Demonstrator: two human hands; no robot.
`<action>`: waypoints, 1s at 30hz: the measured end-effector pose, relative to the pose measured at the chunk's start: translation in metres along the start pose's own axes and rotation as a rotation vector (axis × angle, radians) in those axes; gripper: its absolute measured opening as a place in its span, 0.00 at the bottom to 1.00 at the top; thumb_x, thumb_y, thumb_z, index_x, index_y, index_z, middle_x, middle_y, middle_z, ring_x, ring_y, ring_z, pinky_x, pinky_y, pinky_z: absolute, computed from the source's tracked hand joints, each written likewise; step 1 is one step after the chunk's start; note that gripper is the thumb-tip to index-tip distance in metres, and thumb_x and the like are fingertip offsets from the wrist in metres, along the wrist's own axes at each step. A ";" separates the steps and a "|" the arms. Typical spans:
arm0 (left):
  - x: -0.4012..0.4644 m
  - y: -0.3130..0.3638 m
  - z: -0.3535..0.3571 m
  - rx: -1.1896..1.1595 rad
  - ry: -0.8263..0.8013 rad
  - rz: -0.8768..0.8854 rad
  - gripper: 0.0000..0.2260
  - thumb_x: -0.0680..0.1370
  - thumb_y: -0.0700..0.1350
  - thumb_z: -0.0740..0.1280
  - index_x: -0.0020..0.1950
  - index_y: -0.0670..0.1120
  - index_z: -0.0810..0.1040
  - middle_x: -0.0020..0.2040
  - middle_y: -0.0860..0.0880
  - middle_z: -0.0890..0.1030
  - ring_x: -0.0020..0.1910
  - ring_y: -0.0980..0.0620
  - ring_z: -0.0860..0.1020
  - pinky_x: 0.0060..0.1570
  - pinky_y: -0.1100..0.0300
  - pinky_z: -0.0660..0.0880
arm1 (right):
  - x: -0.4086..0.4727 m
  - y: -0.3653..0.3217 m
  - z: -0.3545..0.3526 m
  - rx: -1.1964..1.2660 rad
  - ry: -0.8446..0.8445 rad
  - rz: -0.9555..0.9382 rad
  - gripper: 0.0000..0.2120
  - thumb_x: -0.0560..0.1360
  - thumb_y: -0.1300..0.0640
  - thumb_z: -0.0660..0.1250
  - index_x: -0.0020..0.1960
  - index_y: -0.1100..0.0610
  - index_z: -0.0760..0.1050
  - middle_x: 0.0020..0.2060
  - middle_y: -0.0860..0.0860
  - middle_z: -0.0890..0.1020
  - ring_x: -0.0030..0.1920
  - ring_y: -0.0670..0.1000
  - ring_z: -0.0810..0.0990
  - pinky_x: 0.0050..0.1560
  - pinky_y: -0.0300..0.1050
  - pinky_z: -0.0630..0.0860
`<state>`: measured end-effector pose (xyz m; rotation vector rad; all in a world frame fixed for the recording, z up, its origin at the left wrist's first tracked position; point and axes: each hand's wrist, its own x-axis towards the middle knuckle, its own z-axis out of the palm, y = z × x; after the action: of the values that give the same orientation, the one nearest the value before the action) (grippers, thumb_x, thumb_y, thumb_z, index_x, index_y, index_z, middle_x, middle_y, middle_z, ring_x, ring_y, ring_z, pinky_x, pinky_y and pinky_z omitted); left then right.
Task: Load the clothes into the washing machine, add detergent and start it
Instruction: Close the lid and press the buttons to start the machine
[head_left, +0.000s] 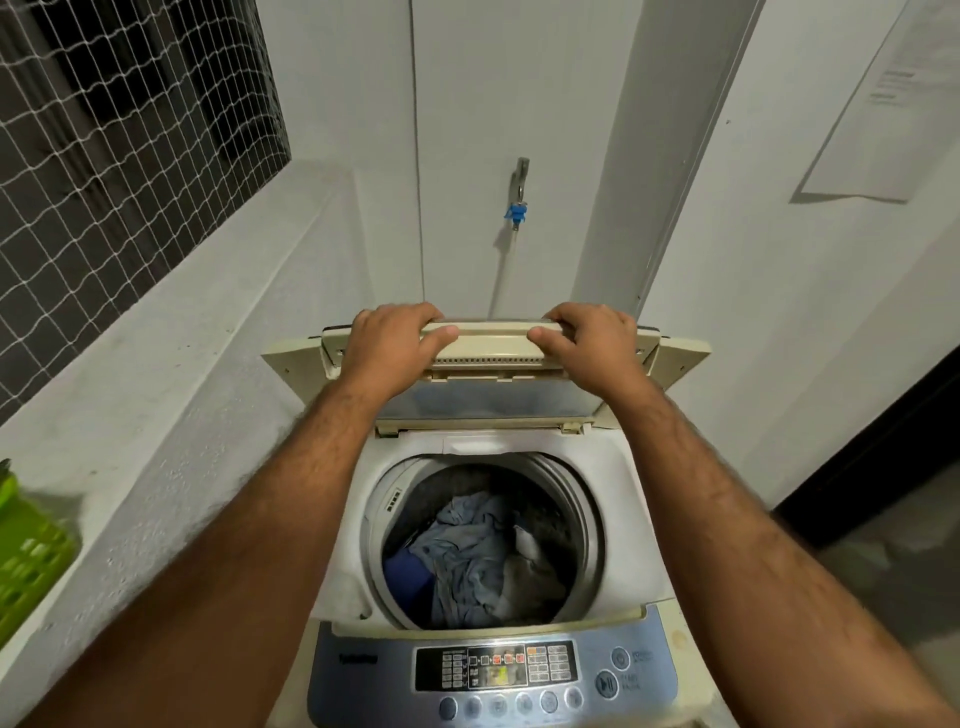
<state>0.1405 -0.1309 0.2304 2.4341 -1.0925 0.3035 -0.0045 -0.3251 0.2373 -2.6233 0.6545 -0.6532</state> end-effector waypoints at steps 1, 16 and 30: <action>-0.005 0.002 -0.003 -0.006 -0.032 -0.004 0.16 0.79 0.59 0.59 0.59 0.52 0.78 0.53 0.50 0.82 0.52 0.47 0.77 0.55 0.52 0.66 | -0.005 -0.001 -0.003 0.003 -0.032 -0.001 0.15 0.77 0.41 0.64 0.56 0.49 0.80 0.47 0.46 0.83 0.52 0.50 0.77 0.60 0.50 0.61; -0.116 0.008 0.010 -0.300 -0.705 -0.069 0.17 0.72 0.49 0.74 0.61 0.53 0.80 0.54 0.57 0.81 0.51 0.60 0.78 0.55 0.62 0.73 | -0.126 0.014 0.005 0.184 -0.625 0.002 0.15 0.72 0.57 0.75 0.58 0.52 0.82 0.51 0.47 0.84 0.50 0.47 0.80 0.55 0.43 0.74; -0.199 0.007 0.084 -0.085 -0.815 -0.049 0.08 0.69 0.47 0.76 0.39 0.55 0.77 0.38 0.58 0.78 0.40 0.56 0.78 0.44 0.60 0.77 | -0.206 0.046 0.086 -0.061 -0.697 -0.010 0.19 0.68 0.53 0.78 0.31 0.40 0.68 0.34 0.41 0.76 0.41 0.45 0.75 0.49 0.41 0.67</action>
<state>0.0044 -0.0468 0.0846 2.5385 -1.2979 -0.8051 -0.1385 -0.2383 0.0746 -2.6492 0.4393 0.2927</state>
